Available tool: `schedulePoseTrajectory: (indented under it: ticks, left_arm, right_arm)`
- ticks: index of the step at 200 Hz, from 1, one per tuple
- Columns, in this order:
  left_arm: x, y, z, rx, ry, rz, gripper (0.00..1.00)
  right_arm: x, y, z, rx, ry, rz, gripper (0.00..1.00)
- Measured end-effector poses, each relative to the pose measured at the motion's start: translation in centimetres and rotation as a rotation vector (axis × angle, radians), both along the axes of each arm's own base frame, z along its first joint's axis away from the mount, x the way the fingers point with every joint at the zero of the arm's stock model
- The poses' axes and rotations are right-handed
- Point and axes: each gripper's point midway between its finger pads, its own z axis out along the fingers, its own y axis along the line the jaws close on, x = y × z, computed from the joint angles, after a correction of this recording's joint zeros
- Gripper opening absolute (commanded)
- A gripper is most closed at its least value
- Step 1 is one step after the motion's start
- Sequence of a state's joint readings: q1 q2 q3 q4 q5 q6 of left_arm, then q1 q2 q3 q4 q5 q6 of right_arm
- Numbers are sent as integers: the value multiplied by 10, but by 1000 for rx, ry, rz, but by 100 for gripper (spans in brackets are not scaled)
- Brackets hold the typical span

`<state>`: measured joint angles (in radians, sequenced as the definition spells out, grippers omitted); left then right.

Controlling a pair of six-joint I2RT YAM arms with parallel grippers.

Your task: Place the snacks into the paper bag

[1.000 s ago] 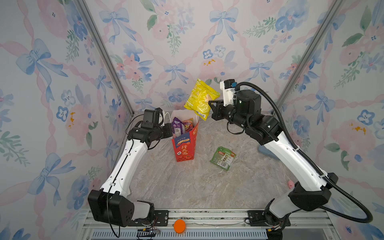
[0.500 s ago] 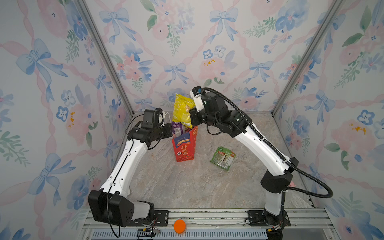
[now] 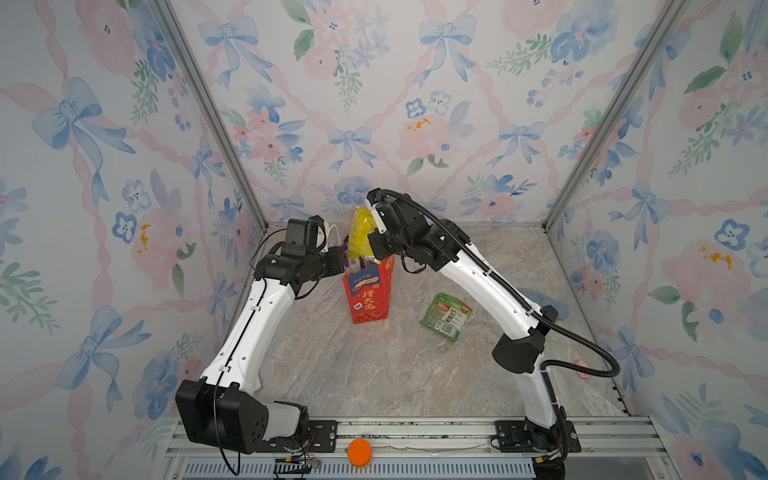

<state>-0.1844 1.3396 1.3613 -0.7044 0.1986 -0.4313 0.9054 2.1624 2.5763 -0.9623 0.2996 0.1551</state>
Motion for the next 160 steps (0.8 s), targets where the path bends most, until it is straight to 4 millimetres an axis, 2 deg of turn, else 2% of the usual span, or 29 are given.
schedulePoseTrajectory:
  ticks: [75, 160]
  left_arm:
    - [0, 1, -1, 3, 1, 5, 0]
    - [0, 1, -1, 2, 1, 4, 0]
  right_arm:
    - [18, -6, -29, -89, 13, -43, 0]
    - [37, -24, -33, -36, 80, -22, 0]
